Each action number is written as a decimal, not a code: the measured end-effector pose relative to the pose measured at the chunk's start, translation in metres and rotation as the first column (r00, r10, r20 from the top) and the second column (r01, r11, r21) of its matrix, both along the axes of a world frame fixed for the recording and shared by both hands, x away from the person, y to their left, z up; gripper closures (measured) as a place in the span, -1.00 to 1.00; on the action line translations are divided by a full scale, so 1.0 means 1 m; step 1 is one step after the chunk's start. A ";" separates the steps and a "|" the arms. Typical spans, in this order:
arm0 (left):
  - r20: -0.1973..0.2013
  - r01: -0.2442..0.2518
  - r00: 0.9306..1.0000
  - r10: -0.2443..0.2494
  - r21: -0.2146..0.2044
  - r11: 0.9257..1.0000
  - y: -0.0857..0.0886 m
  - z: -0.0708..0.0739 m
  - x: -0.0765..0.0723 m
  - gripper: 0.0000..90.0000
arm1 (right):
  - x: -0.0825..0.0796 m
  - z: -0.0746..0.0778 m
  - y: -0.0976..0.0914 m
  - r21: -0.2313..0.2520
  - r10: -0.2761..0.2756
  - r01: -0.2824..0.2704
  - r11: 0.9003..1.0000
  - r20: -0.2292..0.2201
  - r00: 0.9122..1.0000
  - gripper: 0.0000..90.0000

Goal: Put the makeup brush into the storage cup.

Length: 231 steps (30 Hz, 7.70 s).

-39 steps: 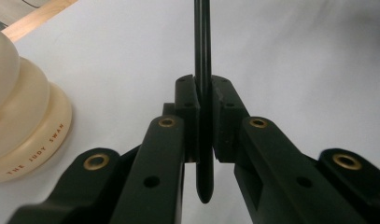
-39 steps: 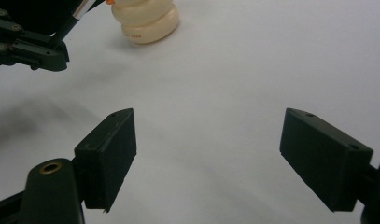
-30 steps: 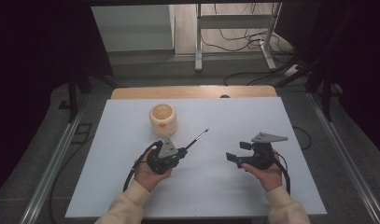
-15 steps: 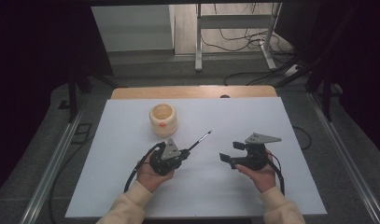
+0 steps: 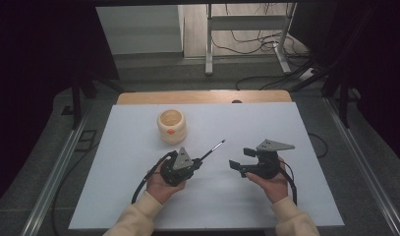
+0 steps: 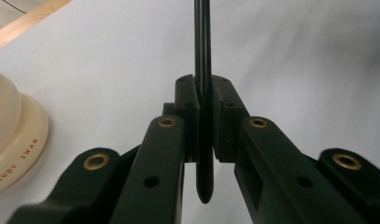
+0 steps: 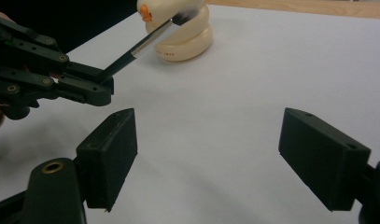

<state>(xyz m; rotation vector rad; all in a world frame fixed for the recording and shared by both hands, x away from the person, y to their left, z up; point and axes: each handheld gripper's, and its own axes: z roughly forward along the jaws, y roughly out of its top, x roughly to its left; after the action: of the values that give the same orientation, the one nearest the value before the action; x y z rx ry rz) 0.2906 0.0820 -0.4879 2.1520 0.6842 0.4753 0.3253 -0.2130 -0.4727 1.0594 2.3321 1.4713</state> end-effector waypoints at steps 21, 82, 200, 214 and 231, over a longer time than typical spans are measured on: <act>0.007 0.033 0.999 -0.033 0.021 0.999 -0.013 -0.005 -0.005 0.84 | -0.001 -0.004 0.021 0.009 0.038 -0.038 0.999 -0.014 0.999 -0.55; 0.004 -0.040 0.999 0.040 0.015 0.999 -0.022 -0.006 -0.013 -0.58 | -0.003 0.003 0.013 0.281 0.145 -0.138 0.950 -0.004 0.989 0.83; -0.068 -0.274 0.960 0.272 -0.016 0.962 0.101 -0.017 -0.037 -0.65 | 0.020 0.042 -0.003 0.243 0.035 -0.054 0.968 0.082 0.996 0.83; -0.070 -0.272 0.960 0.271 -0.011 0.962 0.100 -0.018 -0.036 -0.65 | 0.023 0.052 0.001 0.259 0.040 -0.064 0.964 0.096 0.995 0.83; -0.070 -0.275 0.959 0.273 -0.015 0.961 0.101 -0.017 -0.037 -0.65 | 0.035 0.060 0.007 0.280 0.029 -0.060 0.958 0.112 0.993 0.83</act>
<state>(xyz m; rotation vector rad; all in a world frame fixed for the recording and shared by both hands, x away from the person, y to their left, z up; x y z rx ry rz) 0.2537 0.1827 -0.5051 2.0666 1.0290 0.5385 0.3598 -0.2060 -0.4125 0.9674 2.1289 1.8739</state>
